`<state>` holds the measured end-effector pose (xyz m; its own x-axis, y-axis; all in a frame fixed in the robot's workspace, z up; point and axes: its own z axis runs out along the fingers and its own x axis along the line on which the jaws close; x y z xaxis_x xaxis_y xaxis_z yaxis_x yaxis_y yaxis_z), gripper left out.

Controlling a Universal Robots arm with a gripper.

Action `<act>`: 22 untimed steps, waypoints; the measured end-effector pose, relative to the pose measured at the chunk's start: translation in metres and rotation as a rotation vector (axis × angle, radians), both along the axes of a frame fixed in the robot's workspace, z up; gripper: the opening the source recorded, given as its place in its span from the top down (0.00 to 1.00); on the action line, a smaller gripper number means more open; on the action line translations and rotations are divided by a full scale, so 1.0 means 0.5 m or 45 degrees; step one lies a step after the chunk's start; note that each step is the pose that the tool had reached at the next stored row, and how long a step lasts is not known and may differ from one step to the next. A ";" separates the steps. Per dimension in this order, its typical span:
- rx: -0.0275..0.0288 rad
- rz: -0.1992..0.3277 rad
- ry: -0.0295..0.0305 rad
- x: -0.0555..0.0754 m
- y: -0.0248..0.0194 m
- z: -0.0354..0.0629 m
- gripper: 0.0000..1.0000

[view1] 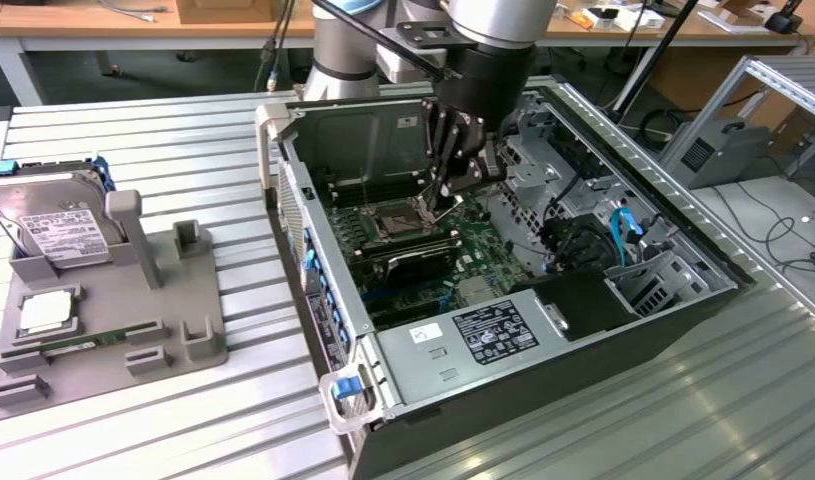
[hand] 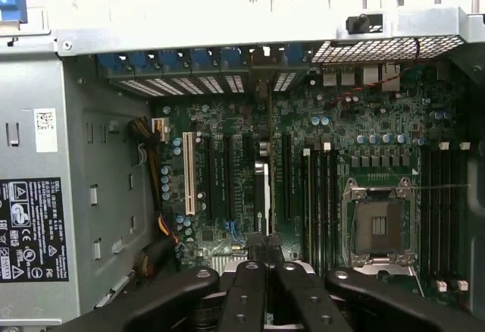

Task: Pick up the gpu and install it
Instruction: 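Insert the gpu into the slot, then press down on the gpu until it lock into place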

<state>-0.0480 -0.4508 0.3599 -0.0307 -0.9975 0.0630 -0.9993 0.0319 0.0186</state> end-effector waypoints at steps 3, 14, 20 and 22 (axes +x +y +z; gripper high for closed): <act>0.0000 0.000 0.0000 0.000 0.0000 0.000 0.89; -0.0001 0.000 0.0000 -0.073 0.0000 -0.066 0.89; 0.0000 0.000 0.0000 -0.077 -0.0007 -0.095 0.89; 0.0001 0.000 -0.0001 -0.081 -0.0007 -0.110 0.89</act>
<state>-0.0885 -0.4512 0.3048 -0.0307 -0.9975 0.0629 -0.9993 0.0319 0.0185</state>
